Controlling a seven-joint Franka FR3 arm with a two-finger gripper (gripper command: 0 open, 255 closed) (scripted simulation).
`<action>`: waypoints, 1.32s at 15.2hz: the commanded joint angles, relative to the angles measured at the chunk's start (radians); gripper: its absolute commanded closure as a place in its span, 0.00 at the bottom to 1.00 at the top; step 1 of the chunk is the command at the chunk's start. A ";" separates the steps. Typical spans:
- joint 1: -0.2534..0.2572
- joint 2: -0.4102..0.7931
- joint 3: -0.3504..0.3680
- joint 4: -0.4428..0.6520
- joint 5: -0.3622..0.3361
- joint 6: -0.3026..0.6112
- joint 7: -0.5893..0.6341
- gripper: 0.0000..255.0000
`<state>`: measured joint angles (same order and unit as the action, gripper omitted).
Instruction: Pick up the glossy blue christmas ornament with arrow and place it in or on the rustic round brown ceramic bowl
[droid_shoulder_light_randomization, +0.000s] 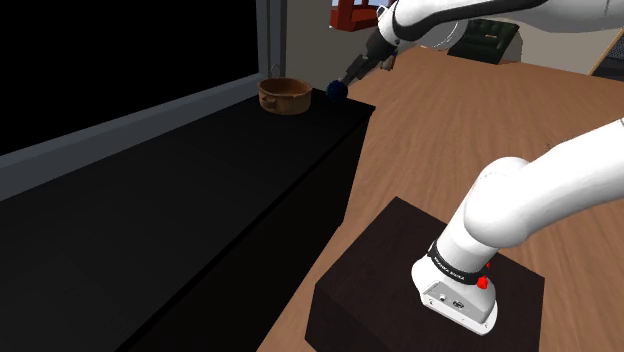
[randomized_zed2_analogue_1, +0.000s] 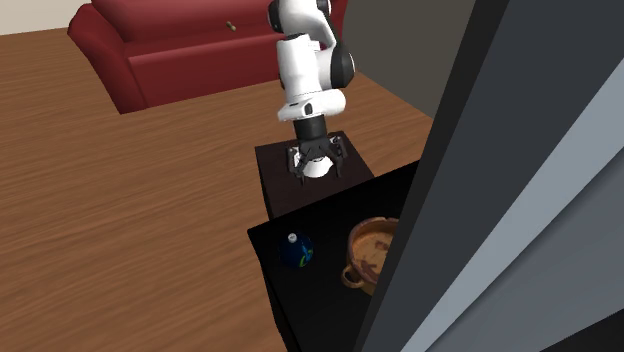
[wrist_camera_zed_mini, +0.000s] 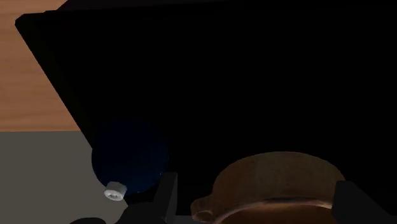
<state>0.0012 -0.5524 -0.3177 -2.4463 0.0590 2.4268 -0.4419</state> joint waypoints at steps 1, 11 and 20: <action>0.027 0.057 -0.056 0.014 0.034 0.087 -0.066 0.00; 0.346 0.348 -0.424 0.180 0.469 0.345 -0.525 0.00; 0.432 0.473 -0.493 0.239 0.679 0.355 -0.674 0.00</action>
<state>0.4312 -0.0841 -0.8091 -2.2107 0.7306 2.7829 -1.1102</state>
